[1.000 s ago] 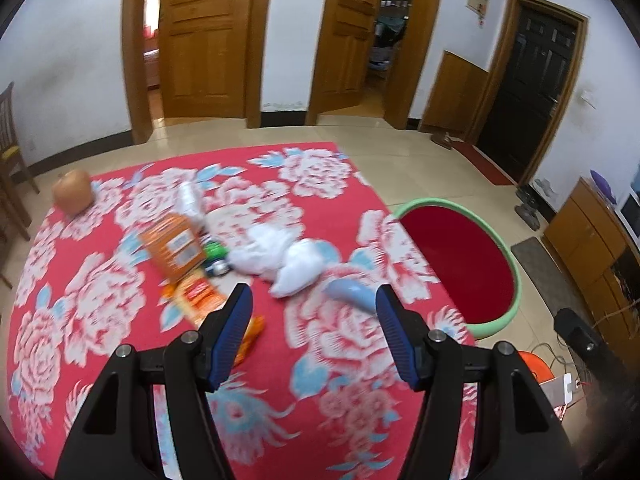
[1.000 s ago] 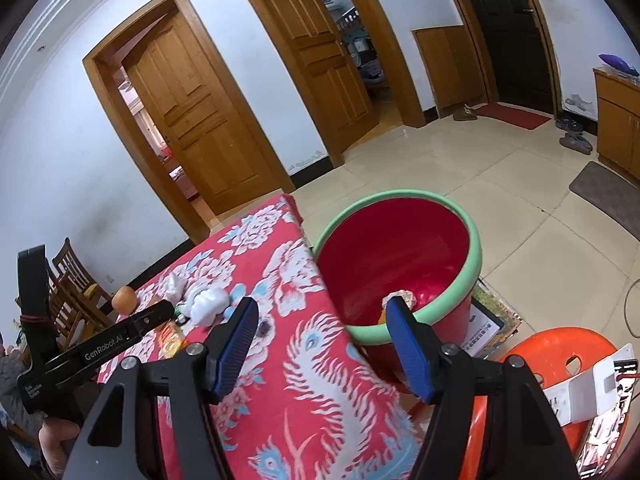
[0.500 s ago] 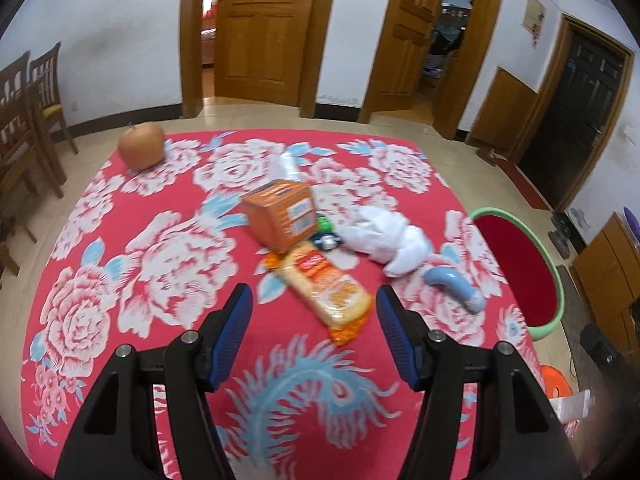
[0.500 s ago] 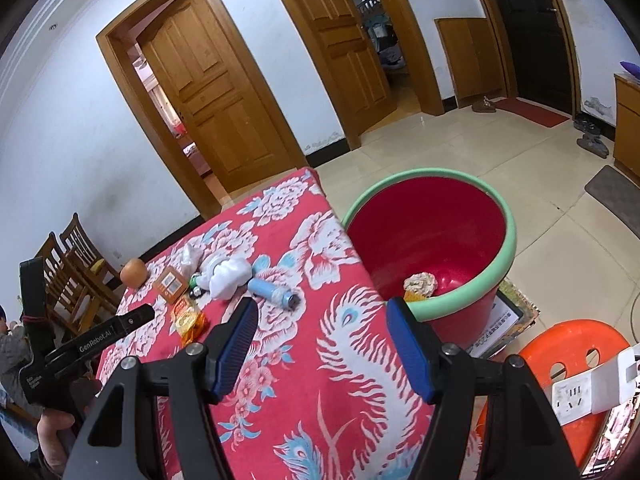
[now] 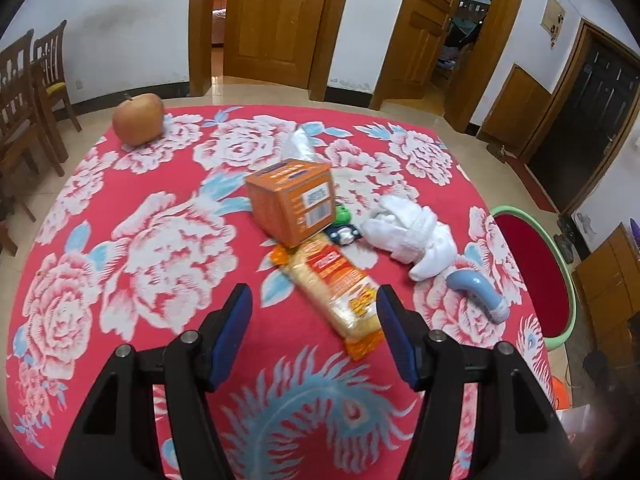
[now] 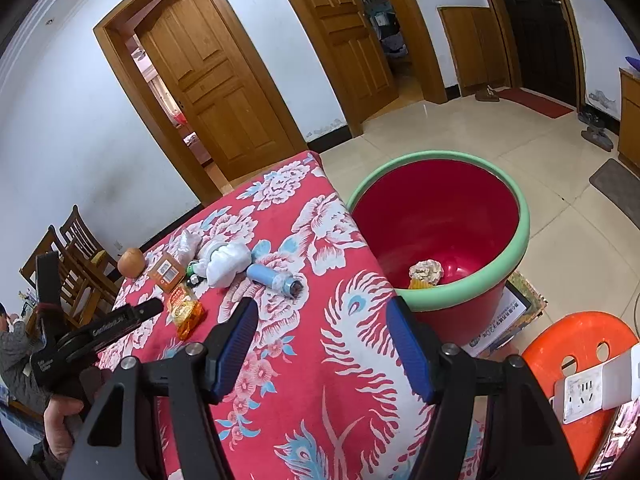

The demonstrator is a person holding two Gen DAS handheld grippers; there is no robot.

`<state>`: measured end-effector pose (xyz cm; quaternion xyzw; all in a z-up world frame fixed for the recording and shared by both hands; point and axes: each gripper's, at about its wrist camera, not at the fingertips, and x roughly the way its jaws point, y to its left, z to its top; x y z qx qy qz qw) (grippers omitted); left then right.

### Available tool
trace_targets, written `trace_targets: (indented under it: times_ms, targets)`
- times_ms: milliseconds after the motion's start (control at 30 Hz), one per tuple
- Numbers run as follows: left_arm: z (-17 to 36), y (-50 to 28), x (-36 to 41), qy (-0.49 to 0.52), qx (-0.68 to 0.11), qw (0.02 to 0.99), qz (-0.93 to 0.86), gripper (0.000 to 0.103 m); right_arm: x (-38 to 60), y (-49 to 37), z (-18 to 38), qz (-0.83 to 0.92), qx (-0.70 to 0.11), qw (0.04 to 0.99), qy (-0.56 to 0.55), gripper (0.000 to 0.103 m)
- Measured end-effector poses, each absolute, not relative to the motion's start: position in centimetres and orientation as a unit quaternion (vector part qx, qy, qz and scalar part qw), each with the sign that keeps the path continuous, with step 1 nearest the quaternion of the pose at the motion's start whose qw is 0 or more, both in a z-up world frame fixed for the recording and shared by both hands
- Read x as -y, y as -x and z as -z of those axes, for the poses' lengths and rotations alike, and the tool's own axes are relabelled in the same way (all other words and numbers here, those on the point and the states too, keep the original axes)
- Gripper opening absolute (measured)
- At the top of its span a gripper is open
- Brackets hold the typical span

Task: Collect trash
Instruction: 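Move both open tools back over the table, then grasp the yellow snack bag with the left tool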

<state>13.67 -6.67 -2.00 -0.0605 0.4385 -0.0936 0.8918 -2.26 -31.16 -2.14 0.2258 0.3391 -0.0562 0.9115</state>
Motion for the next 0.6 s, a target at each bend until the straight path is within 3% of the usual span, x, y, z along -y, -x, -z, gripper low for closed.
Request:
trace_targets:
  times_ms: [600]
  targets:
    - [5.4,-16.4,10.9,0.014,-0.469,0.880,0.072,0.067,32.3,2.1,3.0,0.064,-0.347,0.906,-0.235,0.069]
